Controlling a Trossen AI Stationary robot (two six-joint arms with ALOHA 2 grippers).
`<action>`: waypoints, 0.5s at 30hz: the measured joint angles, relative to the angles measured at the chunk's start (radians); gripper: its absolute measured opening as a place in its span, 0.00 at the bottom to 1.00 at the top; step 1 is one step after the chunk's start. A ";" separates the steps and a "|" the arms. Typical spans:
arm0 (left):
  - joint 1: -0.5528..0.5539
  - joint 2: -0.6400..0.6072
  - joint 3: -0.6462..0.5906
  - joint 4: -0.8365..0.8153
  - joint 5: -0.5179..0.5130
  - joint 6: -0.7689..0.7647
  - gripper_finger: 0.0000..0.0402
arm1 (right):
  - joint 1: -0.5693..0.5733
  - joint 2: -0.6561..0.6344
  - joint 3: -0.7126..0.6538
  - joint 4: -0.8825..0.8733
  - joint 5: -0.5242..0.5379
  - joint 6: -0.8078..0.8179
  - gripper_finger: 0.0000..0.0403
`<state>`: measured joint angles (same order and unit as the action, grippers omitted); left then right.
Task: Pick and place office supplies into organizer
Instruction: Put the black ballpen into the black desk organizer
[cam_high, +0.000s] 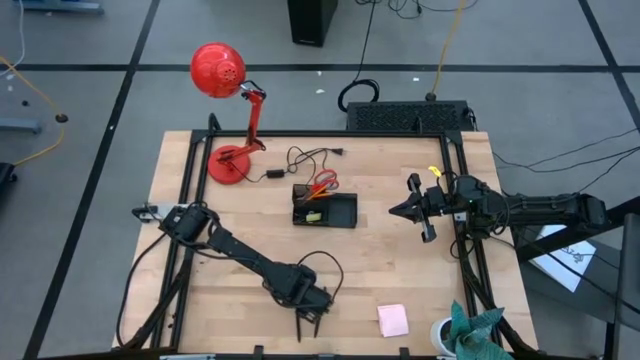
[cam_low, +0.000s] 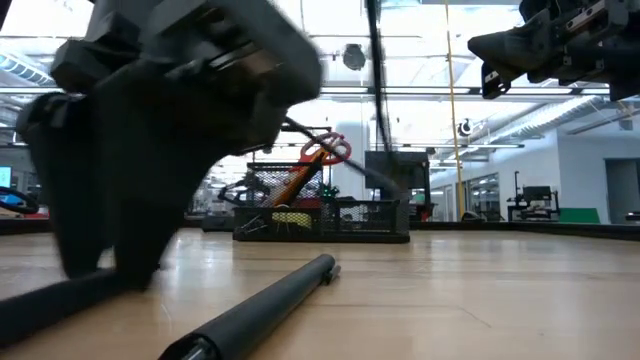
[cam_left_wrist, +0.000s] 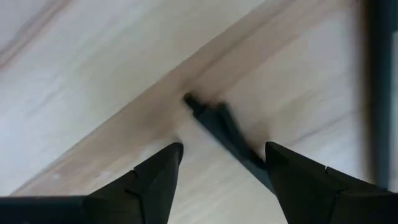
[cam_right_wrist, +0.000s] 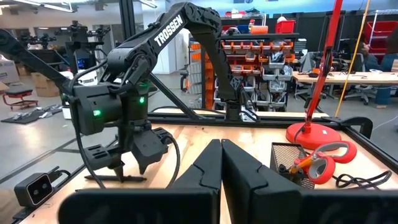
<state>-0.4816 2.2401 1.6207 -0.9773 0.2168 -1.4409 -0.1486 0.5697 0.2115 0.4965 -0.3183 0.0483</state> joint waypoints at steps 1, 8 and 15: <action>-0.001 0.000 0.000 -0.025 0.004 -0.003 0.62 | 0.000 0.000 0.000 0.000 0.000 0.000 0.00; -0.003 0.002 -0.002 -0.092 0.027 -0.013 0.62 | 0.000 0.000 0.000 0.000 0.000 0.000 0.00; -0.007 0.003 -0.004 -0.066 0.037 -0.075 0.62 | 0.000 0.000 0.000 0.000 0.001 0.000 0.00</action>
<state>-0.4887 2.2433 1.6165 -1.0431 0.2536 -1.5154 -0.1486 0.5697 0.2115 0.4963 -0.3176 0.0486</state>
